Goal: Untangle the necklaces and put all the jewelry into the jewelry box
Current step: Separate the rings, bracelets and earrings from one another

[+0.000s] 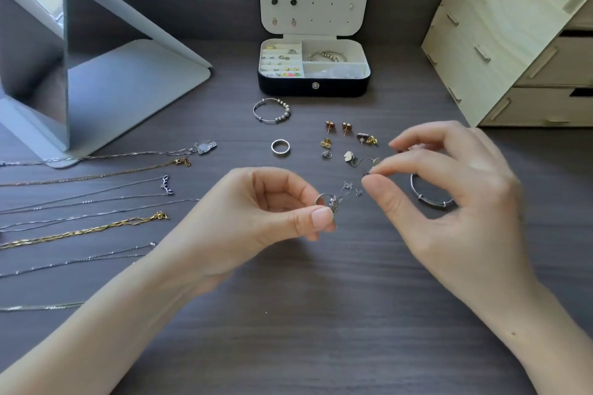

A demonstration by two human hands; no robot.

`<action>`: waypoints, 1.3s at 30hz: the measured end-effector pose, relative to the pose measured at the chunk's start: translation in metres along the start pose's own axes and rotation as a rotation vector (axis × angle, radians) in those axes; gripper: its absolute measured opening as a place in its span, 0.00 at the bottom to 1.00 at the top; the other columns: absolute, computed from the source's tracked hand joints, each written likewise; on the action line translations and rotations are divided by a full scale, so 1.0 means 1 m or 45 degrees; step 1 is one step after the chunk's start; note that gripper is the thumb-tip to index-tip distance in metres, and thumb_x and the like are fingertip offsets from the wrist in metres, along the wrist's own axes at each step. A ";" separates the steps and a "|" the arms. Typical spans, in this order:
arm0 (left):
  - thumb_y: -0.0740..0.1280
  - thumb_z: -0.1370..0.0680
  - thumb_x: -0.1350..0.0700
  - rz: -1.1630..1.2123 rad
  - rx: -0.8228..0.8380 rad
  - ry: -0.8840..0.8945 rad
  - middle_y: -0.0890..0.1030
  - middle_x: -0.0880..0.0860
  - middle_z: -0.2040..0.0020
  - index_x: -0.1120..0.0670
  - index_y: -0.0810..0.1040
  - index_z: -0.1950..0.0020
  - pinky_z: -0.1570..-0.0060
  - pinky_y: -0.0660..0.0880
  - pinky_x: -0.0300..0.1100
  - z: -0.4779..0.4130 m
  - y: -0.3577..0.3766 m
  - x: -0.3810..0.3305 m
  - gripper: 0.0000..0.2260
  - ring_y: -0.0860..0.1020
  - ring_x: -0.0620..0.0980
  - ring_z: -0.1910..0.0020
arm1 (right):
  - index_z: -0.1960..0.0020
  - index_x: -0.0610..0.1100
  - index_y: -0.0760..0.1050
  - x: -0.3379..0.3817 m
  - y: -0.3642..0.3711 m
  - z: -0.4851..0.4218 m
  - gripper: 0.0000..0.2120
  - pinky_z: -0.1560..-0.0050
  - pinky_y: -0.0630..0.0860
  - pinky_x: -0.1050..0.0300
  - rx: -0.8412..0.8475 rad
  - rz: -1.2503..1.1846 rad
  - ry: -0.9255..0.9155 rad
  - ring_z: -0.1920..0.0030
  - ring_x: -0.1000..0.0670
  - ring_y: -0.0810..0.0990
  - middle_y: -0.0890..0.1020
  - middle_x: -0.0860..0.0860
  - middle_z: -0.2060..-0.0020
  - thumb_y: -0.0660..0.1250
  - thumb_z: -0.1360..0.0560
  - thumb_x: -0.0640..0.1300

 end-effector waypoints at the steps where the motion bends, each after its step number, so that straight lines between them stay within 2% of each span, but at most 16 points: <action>1: 0.77 0.41 0.50 -0.010 -0.005 0.017 0.84 0.52 0.66 0.50 0.82 0.66 0.61 0.76 0.33 0.000 0.000 0.001 0.08 0.81 0.47 0.65 | 0.63 0.46 0.80 0.001 0.000 0.001 0.12 0.55 0.71 0.51 -0.023 0.028 -0.005 0.57 0.46 0.75 0.79 0.50 0.58 0.68 0.27 0.53; 4: 0.79 0.41 0.48 -0.168 -0.077 0.100 0.84 0.51 0.66 0.50 0.81 0.66 0.61 0.77 0.34 -0.001 0.000 0.002 0.11 0.81 0.46 0.65 | 0.68 0.45 0.75 0.001 0.001 0.002 0.15 0.58 0.71 0.47 -0.029 0.072 0.026 0.60 0.46 0.76 0.79 0.51 0.63 0.69 0.28 0.52; 8: 0.76 0.39 0.46 -0.392 -0.119 0.267 0.84 0.48 0.64 0.50 0.80 0.63 0.57 0.79 0.41 -0.001 0.002 0.003 0.11 0.82 0.48 0.63 | 0.66 0.47 0.76 0.006 0.006 0.002 0.12 0.59 0.67 0.60 0.183 -0.217 0.134 0.61 0.51 0.74 0.78 0.55 0.66 0.68 0.30 0.54; 10: 0.73 0.37 0.46 -0.435 -0.117 0.333 0.83 0.48 0.64 0.50 0.80 0.61 0.56 0.79 0.43 -0.002 0.003 0.004 0.11 0.82 0.47 0.62 | 0.64 0.49 0.78 0.009 0.011 0.003 0.11 0.59 0.65 0.65 0.268 -0.254 0.145 0.63 0.54 0.73 0.78 0.58 0.66 0.67 0.30 0.56; 14: 0.71 0.35 0.44 -0.604 -0.164 0.414 0.83 0.45 0.64 0.48 0.80 0.61 0.57 0.76 0.45 -0.001 0.004 0.003 0.10 0.82 0.46 0.61 | 0.64 0.51 0.79 0.011 0.015 0.005 0.11 0.62 0.64 0.67 0.340 -0.277 0.130 0.65 0.55 0.72 0.78 0.60 0.69 0.66 0.30 0.56; 16: 0.72 0.35 0.44 -0.641 -0.185 0.449 0.83 0.44 0.64 0.48 0.80 0.62 0.58 0.76 0.42 -0.002 0.004 0.003 0.09 0.81 0.44 0.61 | 0.65 0.51 0.79 0.010 0.016 0.006 0.11 0.63 0.64 0.67 0.349 -0.266 0.127 0.67 0.55 0.72 0.77 0.61 0.70 0.66 0.30 0.56; 20: 0.74 0.35 0.49 -0.742 -0.245 0.489 0.82 0.41 0.64 0.49 0.80 0.63 0.60 0.73 0.29 -0.002 0.005 0.003 0.06 0.80 0.39 0.62 | 0.66 0.51 0.79 0.009 0.020 0.007 0.12 0.66 0.64 0.67 0.405 -0.220 0.189 0.67 0.53 0.72 0.75 0.60 0.72 0.62 0.30 0.56; 23: 0.73 0.34 0.50 -0.781 -0.281 0.480 0.82 0.41 0.63 0.48 0.79 0.63 0.60 0.70 0.27 -0.002 0.005 0.003 0.05 0.80 0.37 0.62 | 0.65 0.51 0.77 0.009 0.022 0.008 0.10 0.66 0.65 0.68 0.471 -0.303 0.279 0.66 0.53 0.73 0.76 0.59 0.71 0.64 0.31 0.54; 25: 0.73 0.33 0.51 -0.814 -0.300 0.491 0.82 0.41 0.62 0.49 0.80 0.62 0.59 0.68 0.25 -0.002 0.004 0.003 0.04 0.79 0.36 0.61 | 0.66 0.50 0.77 0.008 0.022 0.006 0.07 0.67 0.67 0.65 0.509 -0.426 0.387 0.67 0.53 0.73 0.77 0.54 0.70 0.66 0.31 0.51; 27: 0.74 0.32 0.53 -0.800 -0.306 0.482 0.82 0.42 0.62 0.50 0.80 0.61 0.57 0.69 0.26 -0.003 0.002 0.004 0.04 0.79 0.38 0.59 | 0.66 0.48 0.76 0.007 0.021 0.004 0.09 0.67 0.68 0.61 0.596 -0.577 0.497 0.69 0.51 0.71 0.79 0.49 0.69 0.68 0.28 0.49; 29: 0.73 0.31 0.54 -0.760 -0.297 0.460 0.82 0.42 0.61 0.50 0.80 0.60 0.55 0.71 0.29 -0.003 0.001 0.006 0.03 0.80 0.39 0.58 | 0.67 0.46 0.76 0.006 0.019 0.002 0.11 0.67 0.66 0.61 0.716 -0.689 0.604 0.68 0.52 0.70 0.78 0.48 0.70 0.68 0.26 0.47; 33: 0.71 0.30 0.57 -0.660 -0.264 0.424 0.82 0.44 0.61 0.51 0.79 0.59 0.53 0.73 0.32 -0.005 -0.001 0.007 0.02 0.81 0.42 0.59 | 0.69 0.46 0.76 0.003 0.015 0.000 0.09 0.64 0.63 0.58 0.885 -0.807 0.751 0.68 0.52 0.65 0.78 0.52 0.70 0.64 0.34 0.50; 36: 0.70 0.30 0.56 -0.524 -0.226 0.381 0.82 0.47 0.61 0.51 0.79 0.60 0.54 0.75 0.35 -0.006 -0.003 0.007 0.01 0.81 0.46 0.59 | 0.71 0.47 0.75 0.002 0.014 -0.002 0.07 0.68 0.63 0.65 0.905 -0.929 0.794 0.69 0.53 0.65 0.78 0.51 0.70 0.63 0.36 0.45; 39: 0.70 0.31 0.56 -0.373 -0.213 0.300 0.83 0.50 0.61 0.53 0.79 0.59 0.52 0.77 0.44 -0.006 -0.004 0.007 0.03 0.81 0.51 0.58 | 0.71 0.45 0.75 -0.002 0.013 -0.005 0.07 0.71 0.62 0.63 0.859 -1.123 0.814 0.69 0.52 0.66 0.78 0.48 0.70 0.62 0.35 0.41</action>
Point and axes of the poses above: each hand's wrist, its own z-axis away from the middle knuckle, its own y-axis out of the palm, x = y × z, the point moved 2 cm from there along -z, towards the middle knuckle
